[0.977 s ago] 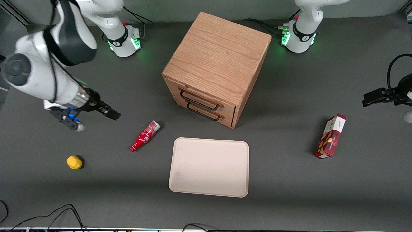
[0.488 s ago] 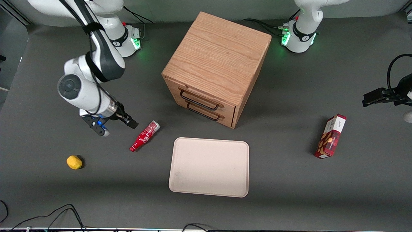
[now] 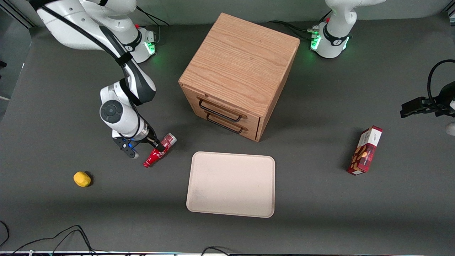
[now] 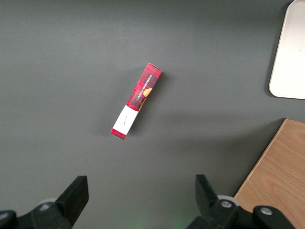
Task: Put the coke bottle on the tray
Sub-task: 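Lower the right gripper and close it around the bottle's body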
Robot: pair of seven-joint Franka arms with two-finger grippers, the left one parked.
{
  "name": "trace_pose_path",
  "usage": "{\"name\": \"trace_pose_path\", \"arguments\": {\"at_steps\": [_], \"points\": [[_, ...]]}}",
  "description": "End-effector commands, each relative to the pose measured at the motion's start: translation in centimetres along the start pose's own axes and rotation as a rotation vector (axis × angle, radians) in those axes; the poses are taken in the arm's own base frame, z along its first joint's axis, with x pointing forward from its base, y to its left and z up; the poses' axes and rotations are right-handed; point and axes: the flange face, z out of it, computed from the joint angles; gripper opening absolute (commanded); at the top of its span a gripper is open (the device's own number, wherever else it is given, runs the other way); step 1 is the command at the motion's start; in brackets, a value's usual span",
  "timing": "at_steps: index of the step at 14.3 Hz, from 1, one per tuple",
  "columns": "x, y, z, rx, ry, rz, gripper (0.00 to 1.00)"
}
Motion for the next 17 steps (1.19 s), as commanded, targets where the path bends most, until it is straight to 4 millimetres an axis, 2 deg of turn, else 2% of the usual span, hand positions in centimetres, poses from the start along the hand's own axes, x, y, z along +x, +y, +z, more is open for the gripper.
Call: {"name": "trace_pose_path", "arguments": {"at_steps": [1,3,5,8,11,14,16,17], "points": [[-0.2,-0.6,2.2,0.023,0.014,0.013,1.0],[-0.3,-0.5,3.5,0.024,0.008,0.008,1.0],[-0.3,-0.5,3.8,0.021,0.008,0.004,1.0],[-0.4,-0.5,4.5,0.024,0.005,0.0,0.91],[-0.3,-0.5,5.4,0.032,0.009,-0.008,0.89],[-0.2,-0.5,5.3,0.036,0.011,-0.008,0.83],[-0.2,-0.5,5.3,0.035,0.015,-0.016,0.75],[-0.2,-0.6,5.3,0.034,0.017,-0.02,0.64]]}}
